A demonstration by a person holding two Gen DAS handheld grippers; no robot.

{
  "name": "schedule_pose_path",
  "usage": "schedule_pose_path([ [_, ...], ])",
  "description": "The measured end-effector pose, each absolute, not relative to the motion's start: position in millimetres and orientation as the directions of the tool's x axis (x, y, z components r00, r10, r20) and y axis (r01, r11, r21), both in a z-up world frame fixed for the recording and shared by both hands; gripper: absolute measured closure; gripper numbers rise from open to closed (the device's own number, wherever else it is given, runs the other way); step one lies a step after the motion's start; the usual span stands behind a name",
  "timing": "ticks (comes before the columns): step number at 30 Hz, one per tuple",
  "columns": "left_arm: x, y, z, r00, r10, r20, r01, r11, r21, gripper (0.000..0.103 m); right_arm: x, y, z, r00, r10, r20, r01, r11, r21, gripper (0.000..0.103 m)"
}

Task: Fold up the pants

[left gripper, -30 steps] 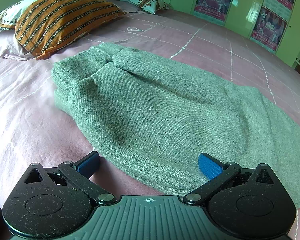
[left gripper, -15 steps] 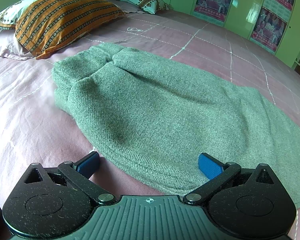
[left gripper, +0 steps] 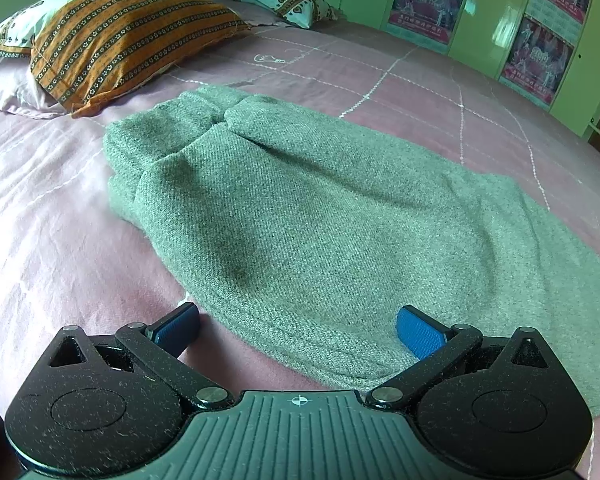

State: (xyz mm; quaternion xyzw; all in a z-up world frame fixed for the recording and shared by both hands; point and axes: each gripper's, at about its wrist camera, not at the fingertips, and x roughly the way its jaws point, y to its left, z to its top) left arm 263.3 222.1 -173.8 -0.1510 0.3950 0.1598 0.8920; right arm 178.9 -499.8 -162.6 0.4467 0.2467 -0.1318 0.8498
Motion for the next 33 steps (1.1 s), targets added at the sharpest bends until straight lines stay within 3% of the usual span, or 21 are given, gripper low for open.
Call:
schedule_pose_path([
  [10,264,221,-174,0.636,0.169,-0.753,-0.408,0.902,-0.142,0.000,177,-511,-181,0.904,-0.004,-0.428,0.394,0.397,0.829,0.081],
  [14,264,221,-174,0.635,0.168,-0.754,-0.407,0.903,-0.142,0.000,170,-514,-185,0.926,-0.010,-0.378,0.357,0.346,0.867,0.069],
  [18,264,221,-174,0.636,0.169,-0.753,-0.407,0.902,-0.141,0.000,194,-516,-183,0.899,0.011,-0.437,0.399,0.389,0.830,0.063],
  [19,264,221,-174,0.636,0.170,-0.753,-0.407,0.902,-0.140,0.000,200,-515,-181,0.887,0.014,-0.462,0.416,0.409,0.812,0.065],
  [21,264,220,-174,0.634,0.170,-0.754,-0.407,0.903,-0.140,0.000,213,-511,-177,0.849,0.005,-0.528,0.464,0.471,0.750,0.080],
  [22,264,221,-174,0.634,0.169,-0.755,-0.407,0.903,-0.139,0.000,220,-509,-174,0.825,0.000,-0.565,0.486,0.510,0.710,0.102],
  [23,264,221,-174,0.633,0.169,-0.755,-0.406,0.903,-0.138,0.000,225,-508,-169,0.813,-0.003,-0.582,0.488,0.548,0.680,0.102],
  [26,264,221,-174,0.632,0.170,-0.756,-0.403,0.905,-0.133,0.000,215,-501,-121,0.906,-0.008,-0.424,0.322,0.665,0.674,0.103],
  [28,266,220,-174,0.631,0.174,-0.756,-0.402,0.907,-0.127,0.000,206,-496,-105,0.925,-0.022,-0.379,0.284,0.704,0.651,0.103],
  [30,267,219,-175,0.630,0.173,-0.757,-0.394,0.912,-0.119,0.000,209,-502,-121,0.894,-0.062,-0.444,0.354,0.707,0.613,0.103],
  [32,267,219,-174,0.631,0.172,-0.757,-0.390,0.913,-0.118,0.000,223,-519,-172,0.789,-0.060,-0.611,0.505,0.629,0.591,0.103],
  [33,266,220,-174,0.633,0.168,-0.756,-0.391,0.912,-0.124,0.000,220,-522,-185,0.804,-0.047,-0.593,0.503,0.586,0.636,0.103],
])
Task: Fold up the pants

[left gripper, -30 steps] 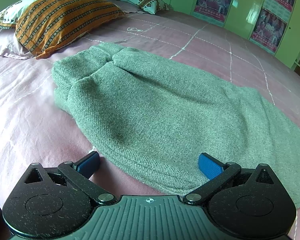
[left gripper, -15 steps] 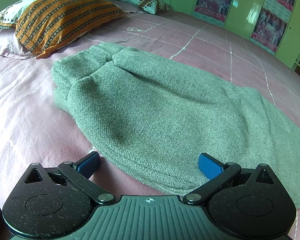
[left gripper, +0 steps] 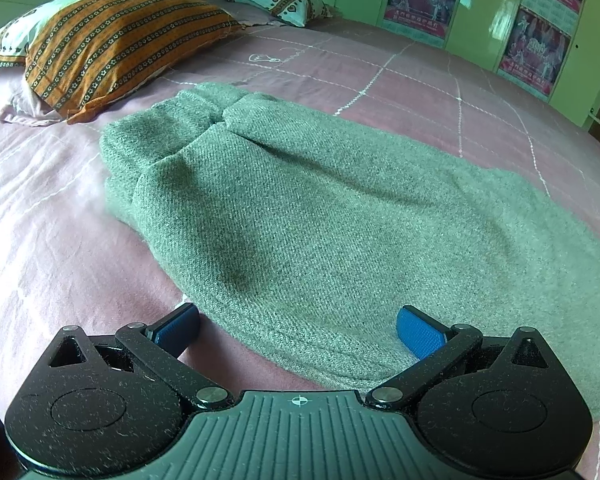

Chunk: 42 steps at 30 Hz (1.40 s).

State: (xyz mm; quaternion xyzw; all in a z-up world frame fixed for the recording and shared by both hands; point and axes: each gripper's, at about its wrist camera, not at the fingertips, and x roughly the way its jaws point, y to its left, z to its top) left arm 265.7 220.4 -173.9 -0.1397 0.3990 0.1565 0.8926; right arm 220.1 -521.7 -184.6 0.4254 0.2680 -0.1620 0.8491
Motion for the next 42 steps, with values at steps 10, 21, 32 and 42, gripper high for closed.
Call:
schedule_pose_path([
  [10,259,202,-135,0.751,0.219,-0.623,-0.334,0.940,-0.073,0.000,192,-459,-124,0.822,-0.216,-0.527,0.460,0.797,0.391,0.077],
  [21,296,204,-85,0.816,0.256,-0.519,-0.303,0.953,-0.006,0.000,228,-408,-124,0.826,-0.101,-0.555,0.375,0.834,0.406,0.074],
  [32,216,331,-124,0.734,0.260,-0.628,-0.508,0.823,-0.253,0.000,216,-409,-131,0.817,-0.090,-0.570,0.377,0.831,0.409,0.073],
  [42,243,338,-153,0.729,0.154,-0.667,-0.539,0.730,-0.421,0.050,199,-409,-124,0.810,-0.112,-0.576,0.402,0.821,0.406,0.071],
])
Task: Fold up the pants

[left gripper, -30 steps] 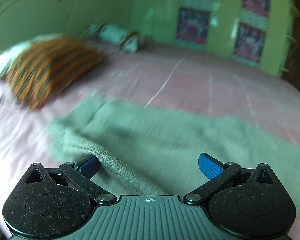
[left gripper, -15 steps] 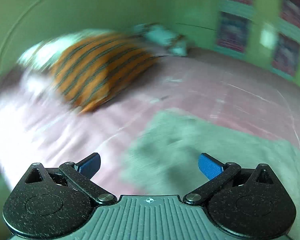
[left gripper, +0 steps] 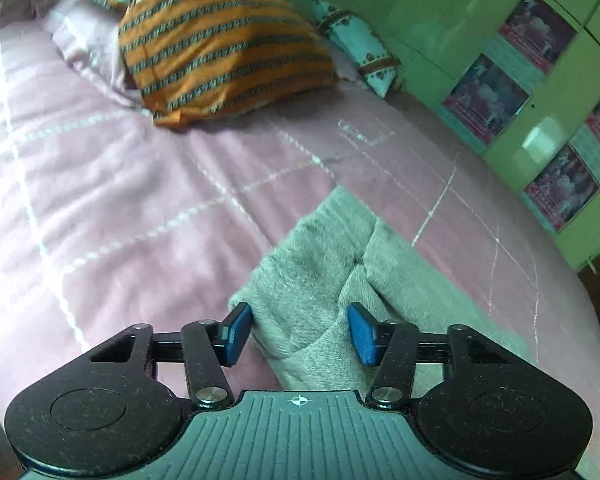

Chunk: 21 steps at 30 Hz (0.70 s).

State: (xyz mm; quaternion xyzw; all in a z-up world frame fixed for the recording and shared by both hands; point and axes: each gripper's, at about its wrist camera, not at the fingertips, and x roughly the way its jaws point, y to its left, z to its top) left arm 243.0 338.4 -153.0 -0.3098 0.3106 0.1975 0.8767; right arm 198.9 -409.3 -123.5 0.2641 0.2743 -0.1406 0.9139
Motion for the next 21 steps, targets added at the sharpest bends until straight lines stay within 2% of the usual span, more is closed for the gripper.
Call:
schedule_pose_path([
  [3,235,336,-146,0.723,0.202,-0.661,-0.558,0.735,-0.385,0.049,196,-411,-125,0.805,-0.120,-0.581,0.411,0.819,0.399,0.071],
  [8,231,335,-142,0.750,0.142,-0.646,-0.522,0.727,-0.447,0.050,199,-405,-129,0.797,-0.105,-0.594,0.408,0.820,0.403,0.071],
  [11,241,339,-150,0.737,0.110,-0.667,-0.514,0.731,-0.448,0.058,201,-398,-130,0.797,-0.094,-0.596,0.397,0.826,0.401,0.069],
  [14,245,343,-154,0.730,0.100,-0.676,-0.515,0.731,-0.448,0.072,200,-394,-129,0.800,-0.085,-0.594,0.389,0.827,0.407,0.068],
  [15,244,343,-150,0.751,0.090,-0.654,-0.492,0.737,-0.463,0.076,200,-394,-128,0.800,-0.082,-0.594,0.387,0.827,0.408,0.068],
  [18,242,335,-127,0.820,0.094,-0.564,-0.402,0.797,-0.451,0.078,197,-396,-127,0.801,-0.088,-0.593,0.390,0.828,0.404,0.068],
  [21,234,328,-104,0.906,0.079,-0.415,-0.289,0.834,-0.471,0.079,195,-401,-127,0.796,-0.096,-0.598,0.404,0.819,0.407,0.068],
])
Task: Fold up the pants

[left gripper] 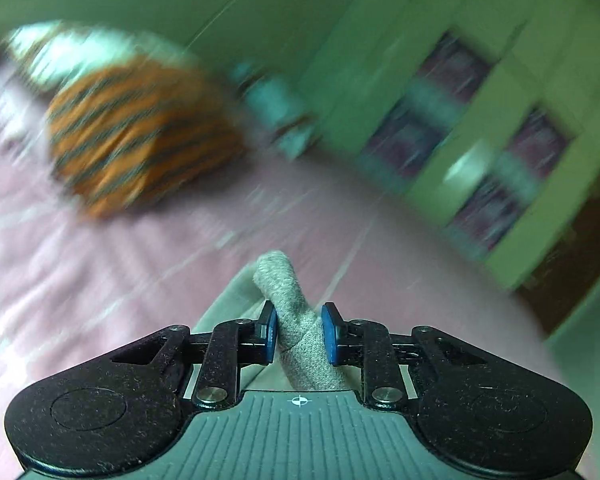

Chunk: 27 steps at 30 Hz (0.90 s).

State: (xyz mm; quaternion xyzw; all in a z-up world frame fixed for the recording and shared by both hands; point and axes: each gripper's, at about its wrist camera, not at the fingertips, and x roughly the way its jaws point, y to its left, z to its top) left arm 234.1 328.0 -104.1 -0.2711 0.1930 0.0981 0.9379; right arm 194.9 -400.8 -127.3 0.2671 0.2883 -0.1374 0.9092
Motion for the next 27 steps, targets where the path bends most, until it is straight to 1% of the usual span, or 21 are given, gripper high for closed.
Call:
schedule_pose_path([
  [1,236,325,-104,0.899,0.106,-0.426,-0.299,0.858,-0.417,0.079,194,-401,-127,0.796,-0.098,-0.597,0.406,0.818,0.407,0.068],
  [2,241,327,-112,0.869,0.135,-0.477,-0.336,0.867,-0.367,0.079,194,-402,-128,0.795,-0.099,-0.598,0.406,0.820,0.403,0.068],
  [4,254,342,-154,0.730,0.159,-0.665,-0.444,0.850,-0.284,0.079,193,-402,-129,0.793,-0.102,-0.601,0.407,0.823,0.397,0.068],
  [5,254,348,-173,0.707,0.139,-0.694,-0.449,0.846,-0.287,0.077,192,-403,-129,0.792,-0.101,-0.602,0.409,0.820,0.400,0.068],
  [6,248,350,-175,0.736,0.133,-0.664,-0.436,0.843,-0.315,0.076,192,-404,-130,0.792,-0.098,-0.603,0.410,0.817,0.406,0.068],
  [9,245,350,-165,0.745,0.129,-0.654,-0.428,0.845,-0.321,0.071,191,-405,-130,0.791,-0.097,-0.604,0.411,0.815,0.408,0.067],
  [10,243,351,-159,0.744,0.136,-0.655,-0.440,0.836,-0.326,0.068,191,-405,-130,0.793,-0.098,-0.602,0.408,0.818,0.405,0.067],
  [11,238,350,-152,0.754,0.150,-0.639,-0.448,0.829,-0.334,0.067,192,-406,-130,0.792,-0.098,-0.603,0.409,0.819,0.403,0.067],
  [13,230,335,-121,0.795,0.249,-0.553,-0.457,0.845,-0.276,0.067,191,-407,-131,0.795,-0.095,-0.599,0.408,0.814,0.414,0.067],
  [15,236,317,-94,0.846,0.248,-0.473,-0.394,0.887,-0.240,0.067,191,-406,-132,0.796,-0.100,-0.598,0.406,0.820,0.404,0.067],
  [16,247,308,-88,0.862,0.209,-0.463,-0.348,0.907,-0.238,0.066,192,-406,-133,0.793,-0.100,-0.601,0.407,0.822,0.399,0.066],
  [17,263,301,-87,0.861,0.161,-0.483,-0.303,0.925,-0.231,0.064,194,-406,-135,0.790,-0.101,-0.605,0.410,0.820,0.398,0.066],
  [18,282,295,-93,0.846,0.126,-0.518,-0.274,0.936,-0.220,0.064,195,-405,-137,0.786,-0.099,-0.610,0.412,0.820,0.398,0.066],
  [20,316,286,-115,0.791,0.098,-0.603,-0.268,0.943,-0.197,0.064,197,-402,-137,0.785,-0.101,-0.612,0.415,0.819,0.396,0.066],
  [22,337,283,-140,0.753,0.093,-0.651,-0.273,0.945,-0.181,0.064,197,-398,-134,0.787,-0.099,-0.610,0.404,0.829,0.387,0.066],
  [24,358,282,-164,0.693,0.141,-0.707,-0.280,0.956,-0.083,0.064,198,-396,-130,0.789,-0.113,-0.604,0.394,0.848,0.356,0.064],
  [25,363,287,-171,0.697,0.169,-0.697,-0.290,0.955,-0.059,0.064,200,-396,-129,0.786,-0.120,-0.607,0.394,0.853,0.342,0.062],
  [26,365,291,-172,0.708,0.169,-0.686,-0.305,0.949,-0.082,0.064,202,-397,-130,0.781,-0.122,-0.612,0.398,0.852,0.339,0.062],
  [27,368,296,-169,0.703,0.160,-0.693,-0.322,0.940,-0.110,0.064,204,-399,-131,0.778,-0.120,-0.616,0.406,0.846,0.346,0.062],
])
